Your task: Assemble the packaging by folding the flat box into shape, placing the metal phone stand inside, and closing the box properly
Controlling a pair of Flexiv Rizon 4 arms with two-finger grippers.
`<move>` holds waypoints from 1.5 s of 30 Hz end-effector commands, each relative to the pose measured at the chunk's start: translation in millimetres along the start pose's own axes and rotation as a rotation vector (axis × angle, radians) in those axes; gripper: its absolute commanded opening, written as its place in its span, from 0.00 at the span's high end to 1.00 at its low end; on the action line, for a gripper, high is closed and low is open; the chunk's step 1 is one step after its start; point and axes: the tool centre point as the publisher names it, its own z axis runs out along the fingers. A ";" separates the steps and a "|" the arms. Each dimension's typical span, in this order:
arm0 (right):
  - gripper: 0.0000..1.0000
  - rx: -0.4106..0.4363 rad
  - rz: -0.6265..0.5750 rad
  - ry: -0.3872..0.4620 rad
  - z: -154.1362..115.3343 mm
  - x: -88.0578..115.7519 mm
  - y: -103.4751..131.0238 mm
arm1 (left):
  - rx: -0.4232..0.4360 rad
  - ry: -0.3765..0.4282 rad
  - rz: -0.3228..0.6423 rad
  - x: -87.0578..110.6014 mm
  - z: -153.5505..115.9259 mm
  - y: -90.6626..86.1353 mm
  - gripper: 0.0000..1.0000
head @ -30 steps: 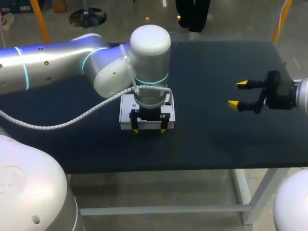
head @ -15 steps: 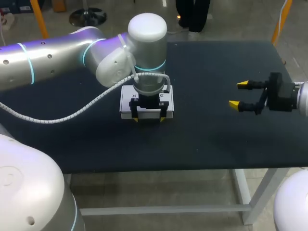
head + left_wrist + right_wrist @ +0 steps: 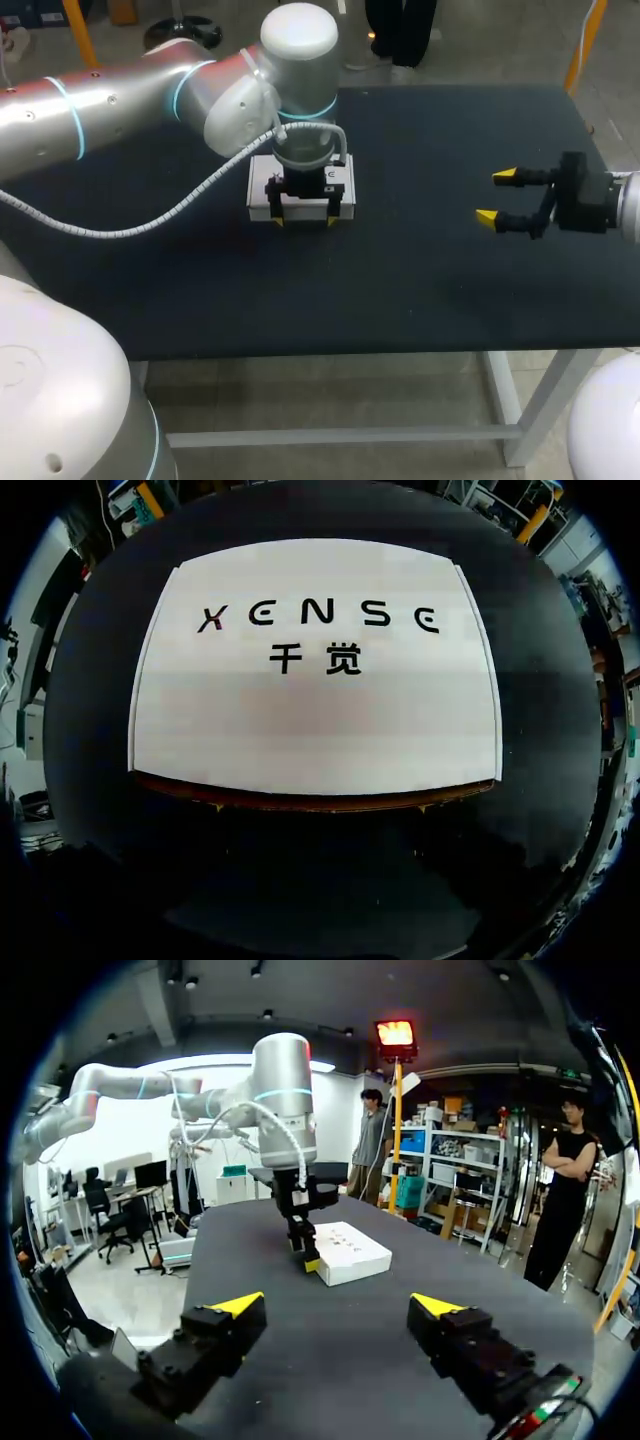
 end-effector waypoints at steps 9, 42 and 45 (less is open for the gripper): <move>0.00 -0.007 -0.001 0.003 -1.3 -0.2 -1.1 | -0.052 -0.006 0.011 1.1 12.8 -67.1 0.00; 0.00 -0.007 -0.001 0.003 -1.3 -0.2 -1.1 | -0.063 0.036 0.021 -27.0 24.7 -206.5 0.00; 0.00 -0.007 -0.001 0.003 -1.3 -0.2 -1.1 | -0.063 0.032 0.022 -26.8 24.4 -211.3 0.00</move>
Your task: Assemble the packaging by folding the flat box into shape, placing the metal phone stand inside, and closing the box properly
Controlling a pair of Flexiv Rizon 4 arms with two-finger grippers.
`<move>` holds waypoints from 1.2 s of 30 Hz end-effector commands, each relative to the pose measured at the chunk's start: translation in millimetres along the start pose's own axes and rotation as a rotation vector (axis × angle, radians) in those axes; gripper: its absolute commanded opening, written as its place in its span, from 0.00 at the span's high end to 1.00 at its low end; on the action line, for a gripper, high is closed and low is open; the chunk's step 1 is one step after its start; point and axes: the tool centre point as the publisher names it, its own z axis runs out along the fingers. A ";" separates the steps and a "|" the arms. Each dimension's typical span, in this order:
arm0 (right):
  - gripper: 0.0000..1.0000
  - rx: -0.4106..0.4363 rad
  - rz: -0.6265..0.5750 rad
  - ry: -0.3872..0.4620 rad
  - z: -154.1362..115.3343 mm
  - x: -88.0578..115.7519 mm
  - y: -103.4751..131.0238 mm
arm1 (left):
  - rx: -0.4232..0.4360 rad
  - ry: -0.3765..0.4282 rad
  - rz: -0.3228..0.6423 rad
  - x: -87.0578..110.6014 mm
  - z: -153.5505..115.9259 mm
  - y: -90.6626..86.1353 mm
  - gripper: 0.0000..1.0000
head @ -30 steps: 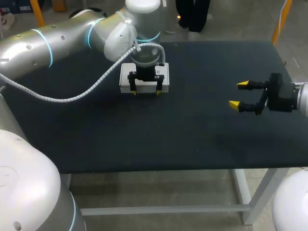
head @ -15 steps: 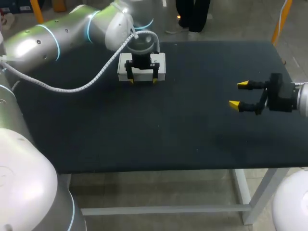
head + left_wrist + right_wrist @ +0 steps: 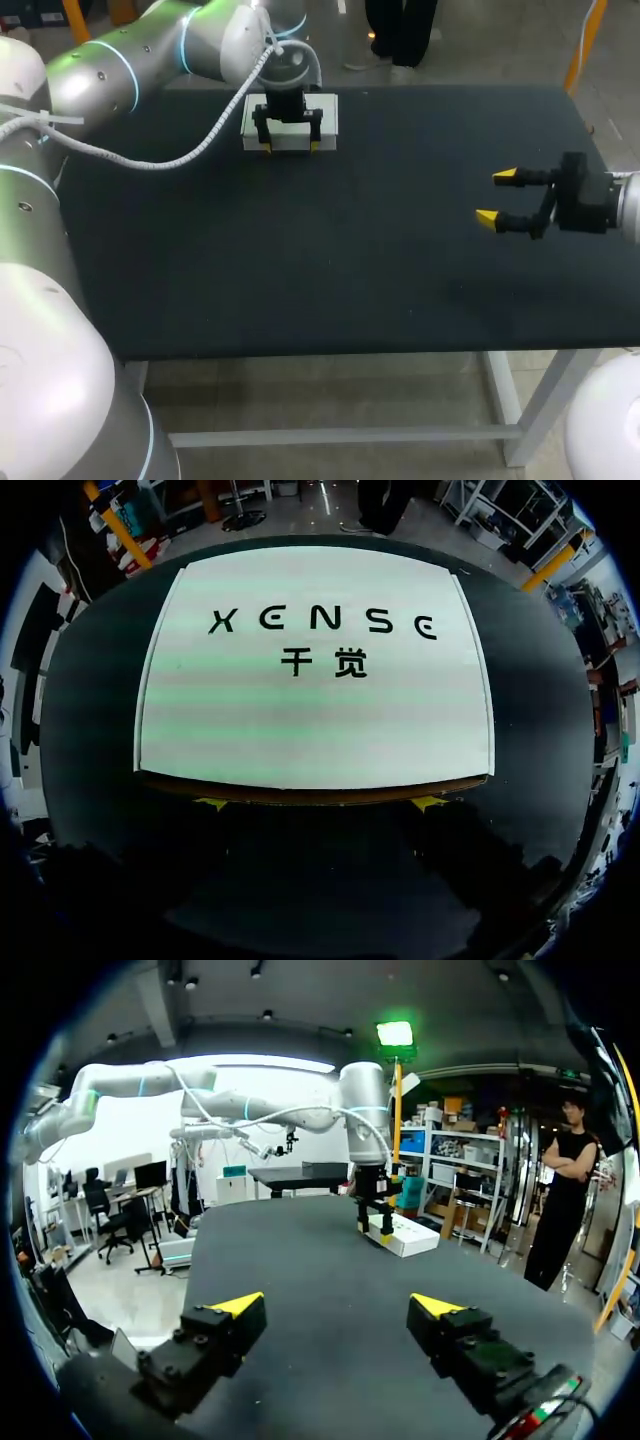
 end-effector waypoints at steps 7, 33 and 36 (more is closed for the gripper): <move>0.00 -0.006 -0.001 0.002 -0.9 -0.4 -1.0 | -0.030 0.016 0.029 4.4 -11.3 7.5 0.00; 0.00 -0.006 -0.001 0.002 -0.9 -0.4 -1.0 | 0.386 0.278 0.334 -4.2 -81.1 178.7 0.00; 0.00 -0.006 -0.001 0.002 -0.9 -0.4 -1.0 | 0.419 0.301 0.350 -7.8 -82.4 186.2 0.00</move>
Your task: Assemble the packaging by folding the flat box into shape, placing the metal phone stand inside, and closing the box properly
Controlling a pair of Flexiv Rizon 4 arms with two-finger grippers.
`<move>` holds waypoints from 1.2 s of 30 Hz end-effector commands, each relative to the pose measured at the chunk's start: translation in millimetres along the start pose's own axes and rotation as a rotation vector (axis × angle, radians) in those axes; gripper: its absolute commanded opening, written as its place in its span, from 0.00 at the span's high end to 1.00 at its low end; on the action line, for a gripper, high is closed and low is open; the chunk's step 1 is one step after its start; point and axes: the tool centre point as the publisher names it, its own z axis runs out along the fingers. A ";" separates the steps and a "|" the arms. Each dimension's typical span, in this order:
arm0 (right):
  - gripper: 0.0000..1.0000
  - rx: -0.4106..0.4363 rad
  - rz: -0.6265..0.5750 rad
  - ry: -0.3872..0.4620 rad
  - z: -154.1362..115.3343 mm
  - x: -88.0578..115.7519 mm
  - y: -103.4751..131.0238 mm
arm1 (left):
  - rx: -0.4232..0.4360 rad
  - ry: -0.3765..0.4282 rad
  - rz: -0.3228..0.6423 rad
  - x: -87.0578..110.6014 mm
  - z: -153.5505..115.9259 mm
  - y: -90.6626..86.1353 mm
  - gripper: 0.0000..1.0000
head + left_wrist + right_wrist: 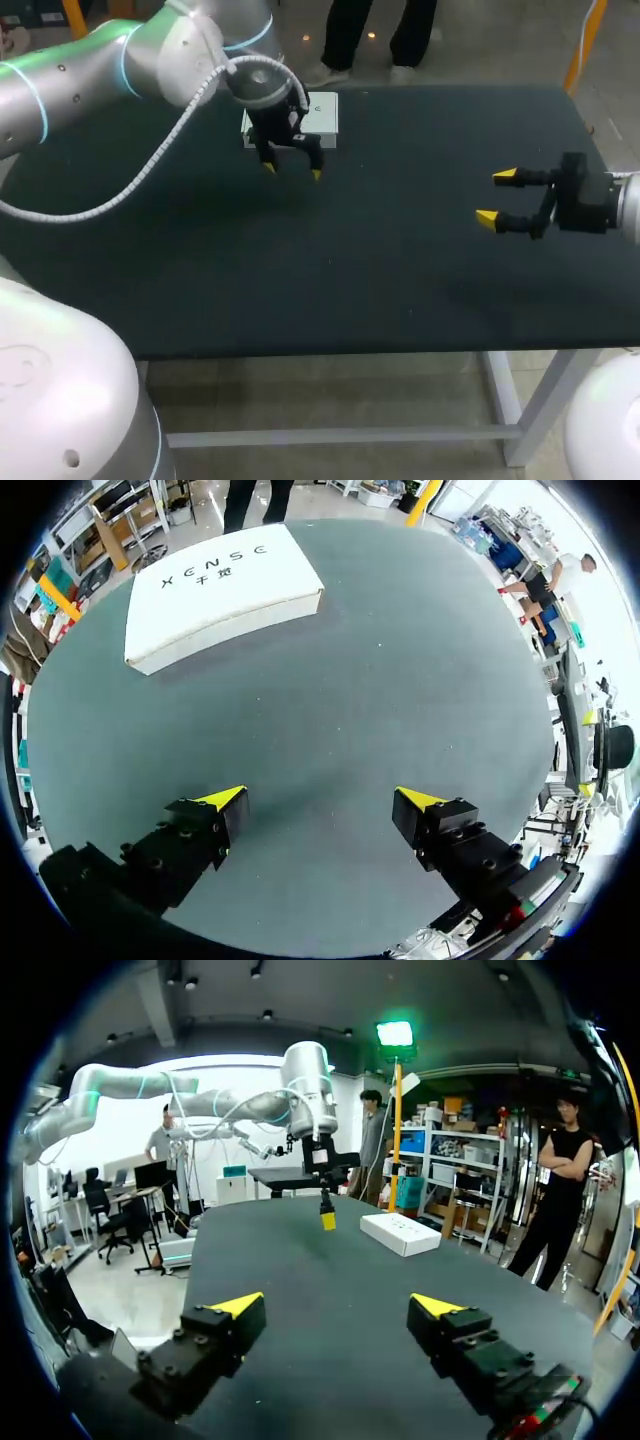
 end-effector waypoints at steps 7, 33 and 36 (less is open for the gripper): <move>0.00 -0.006 -0.001 0.002 -0.9 -0.3 -0.7 | 0.463 0.054 0.058 -3.3 -12.3 69.1 0.00; 0.00 -0.006 -0.001 0.002 -0.9 -0.3 -0.7 | 0.626 0.194 0.262 4.9 -45.7 115.8 0.00; 0.00 -0.006 -0.001 0.002 -0.9 -0.3 -0.7 | 0.659 0.182 0.272 6.7 -50.1 121.8 0.00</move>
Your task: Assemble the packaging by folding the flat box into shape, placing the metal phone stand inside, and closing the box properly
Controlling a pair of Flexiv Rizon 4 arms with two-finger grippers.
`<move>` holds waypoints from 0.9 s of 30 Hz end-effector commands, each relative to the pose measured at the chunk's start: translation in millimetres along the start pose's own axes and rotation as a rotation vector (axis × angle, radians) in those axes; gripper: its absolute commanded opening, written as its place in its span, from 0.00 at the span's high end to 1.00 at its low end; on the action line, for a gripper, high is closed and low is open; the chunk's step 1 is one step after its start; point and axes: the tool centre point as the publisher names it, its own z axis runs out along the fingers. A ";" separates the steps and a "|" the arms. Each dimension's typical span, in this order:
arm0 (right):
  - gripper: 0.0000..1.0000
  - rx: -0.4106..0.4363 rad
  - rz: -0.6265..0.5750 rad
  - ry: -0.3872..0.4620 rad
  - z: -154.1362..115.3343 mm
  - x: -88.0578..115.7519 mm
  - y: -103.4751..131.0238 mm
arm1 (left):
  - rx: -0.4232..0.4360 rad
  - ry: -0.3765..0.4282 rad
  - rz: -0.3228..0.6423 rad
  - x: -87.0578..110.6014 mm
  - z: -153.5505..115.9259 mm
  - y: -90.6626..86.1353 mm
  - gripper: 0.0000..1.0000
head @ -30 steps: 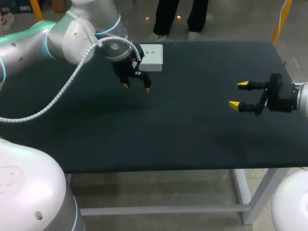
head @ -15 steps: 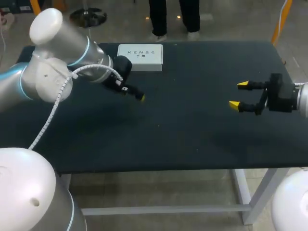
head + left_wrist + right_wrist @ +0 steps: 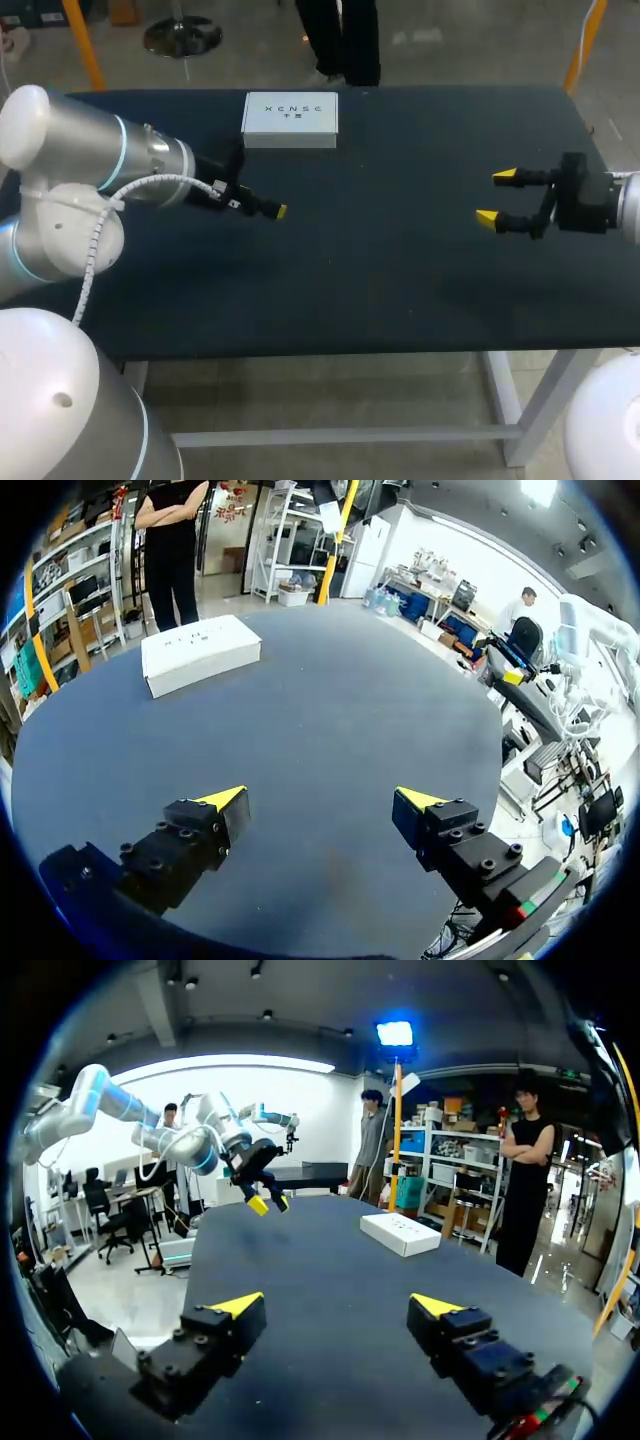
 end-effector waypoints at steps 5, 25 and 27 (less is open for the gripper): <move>0.00 -0.006 -0.001 0.002 -0.7 -0.3 -0.9 | 0.171 -0.014 0.068 10.6 -22.7 10.3 0.00; 0.00 -0.006 -0.001 0.002 -0.7 -0.3 -0.9 | 0.242 0.047 0.175 -2.3 -41.3 6.7 0.00; 0.00 -0.006 -0.001 0.002 -0.7 -0.3 -0.9 | 0.242 0.047 0.175 -2.3 -41.3 6.7 0.00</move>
